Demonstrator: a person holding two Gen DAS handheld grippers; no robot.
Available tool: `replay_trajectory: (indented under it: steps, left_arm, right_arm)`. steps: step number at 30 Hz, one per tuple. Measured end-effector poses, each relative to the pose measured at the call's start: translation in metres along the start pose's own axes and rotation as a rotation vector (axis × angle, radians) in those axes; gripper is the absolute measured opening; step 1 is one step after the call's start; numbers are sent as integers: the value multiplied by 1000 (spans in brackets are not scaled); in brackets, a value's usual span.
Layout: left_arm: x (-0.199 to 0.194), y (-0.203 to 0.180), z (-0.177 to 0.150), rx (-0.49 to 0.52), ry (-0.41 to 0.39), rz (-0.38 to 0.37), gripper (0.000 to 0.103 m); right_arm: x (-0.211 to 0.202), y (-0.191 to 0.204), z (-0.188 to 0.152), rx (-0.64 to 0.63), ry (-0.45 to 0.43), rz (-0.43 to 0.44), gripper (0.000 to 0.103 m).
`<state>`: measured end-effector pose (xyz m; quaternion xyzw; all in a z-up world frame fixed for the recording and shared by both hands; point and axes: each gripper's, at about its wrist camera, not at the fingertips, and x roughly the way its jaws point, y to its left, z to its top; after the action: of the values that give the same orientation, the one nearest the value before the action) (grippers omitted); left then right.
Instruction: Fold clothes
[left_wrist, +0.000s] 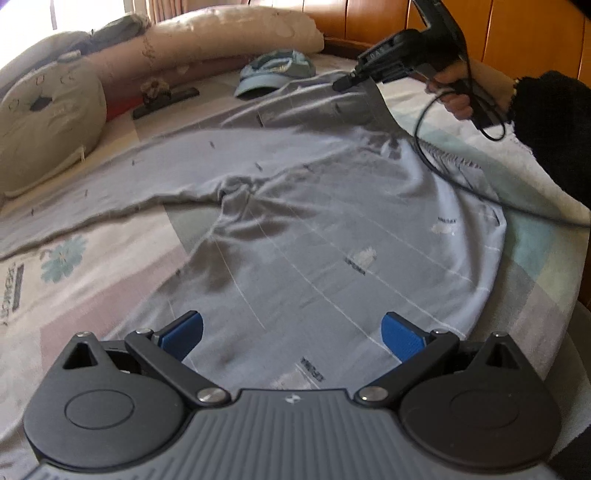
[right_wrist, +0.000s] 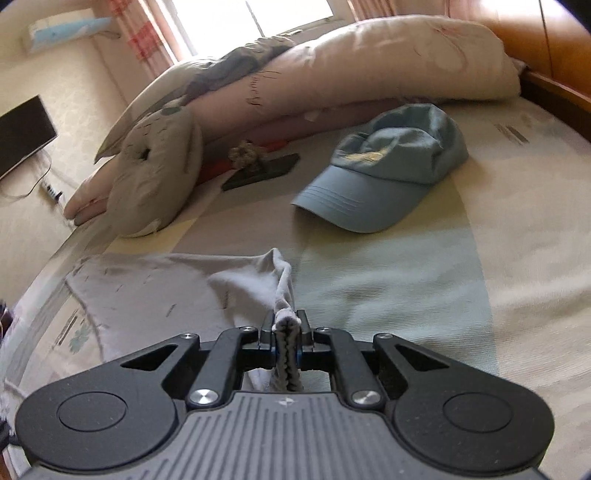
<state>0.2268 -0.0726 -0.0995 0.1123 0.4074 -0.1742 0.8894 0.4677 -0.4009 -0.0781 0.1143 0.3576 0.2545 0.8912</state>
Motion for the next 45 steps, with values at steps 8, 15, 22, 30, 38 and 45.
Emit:
replay_trajectory:
  steps: [8,15,22,30,38,45]
  left_arm:
    - [-4,11,9,8,-44,15,102]
    - [4,20,29,70,-78,26,102]
    - [31,28,75,175,-127,69,102]
    - [89,35,116,346,-135,212,102]
    - [134,44,116,461,-115,328,102]
    - [138,49,113,494,-139,331,102]
  right_arm:
    - [-20,35,-13,-52,12,63,11]
    - [-35,57,-26,-81,20,117,11]
    - [-43,62,-37,-101,28,150,11]
    - [-45,60,-42,-106,25,186,11]
    - [-56,73,-47,-206,15,209,11]
    - [-74,110,-70,-463,-6,147,12]
